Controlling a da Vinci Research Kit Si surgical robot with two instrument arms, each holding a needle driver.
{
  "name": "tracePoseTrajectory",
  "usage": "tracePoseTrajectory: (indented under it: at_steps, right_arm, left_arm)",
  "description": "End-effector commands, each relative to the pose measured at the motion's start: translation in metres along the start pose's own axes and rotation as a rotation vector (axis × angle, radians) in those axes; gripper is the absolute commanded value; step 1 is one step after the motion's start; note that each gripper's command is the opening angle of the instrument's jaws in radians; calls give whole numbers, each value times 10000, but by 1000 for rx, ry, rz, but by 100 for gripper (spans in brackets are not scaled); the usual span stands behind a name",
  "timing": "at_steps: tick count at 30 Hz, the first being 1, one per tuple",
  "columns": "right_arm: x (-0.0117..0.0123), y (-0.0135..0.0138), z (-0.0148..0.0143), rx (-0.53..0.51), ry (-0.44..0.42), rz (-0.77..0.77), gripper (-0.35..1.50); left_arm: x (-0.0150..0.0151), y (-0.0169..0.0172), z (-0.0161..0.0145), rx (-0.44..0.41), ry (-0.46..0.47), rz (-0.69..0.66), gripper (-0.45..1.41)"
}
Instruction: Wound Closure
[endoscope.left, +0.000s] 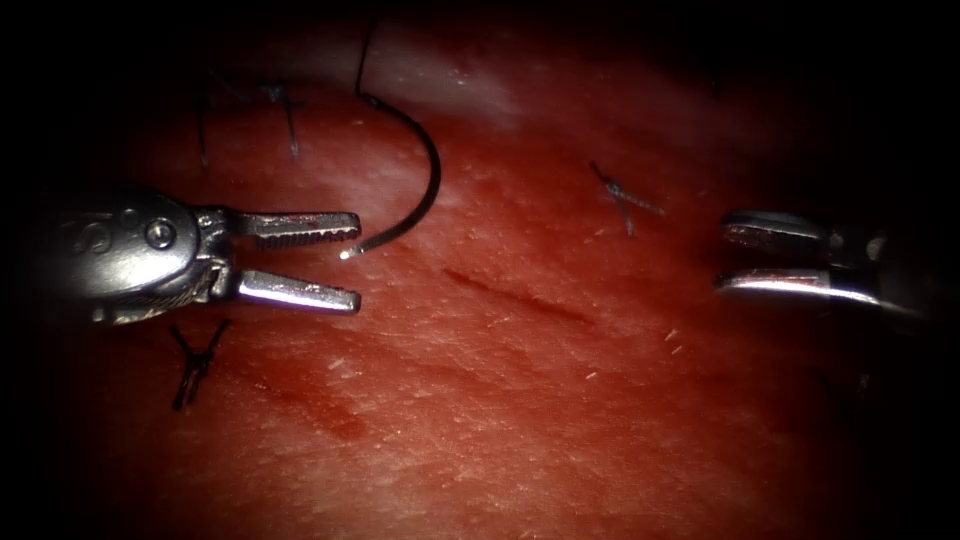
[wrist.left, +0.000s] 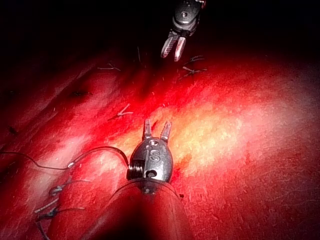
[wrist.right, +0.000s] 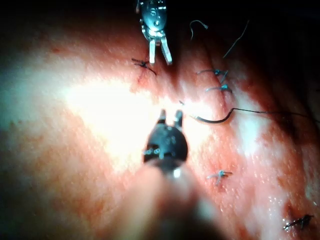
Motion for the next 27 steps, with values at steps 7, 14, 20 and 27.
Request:
tracePoseTrajectory:
  at_steps: [7, 14, 20, 27]
  right_arm:
    - [-1, -5, 14, -14, -7, -2, 37]
    - [1, -10, 21, -20, -7, -1, 54]
    - [5, -23, 29, -7, -47, -8, 33]
    - [7, -26, 28, 9, -79, -2, 25]
  left_arm:
    - [-2, 3, 7, -3, -2, 0, 23]
    - [-1, 3, 14, 110, -131, -4, 42]
    - [-3, -1, 24, 209, -214, -27, 43]
    - [-11, -24, 40, 289, -318, -55, 30]
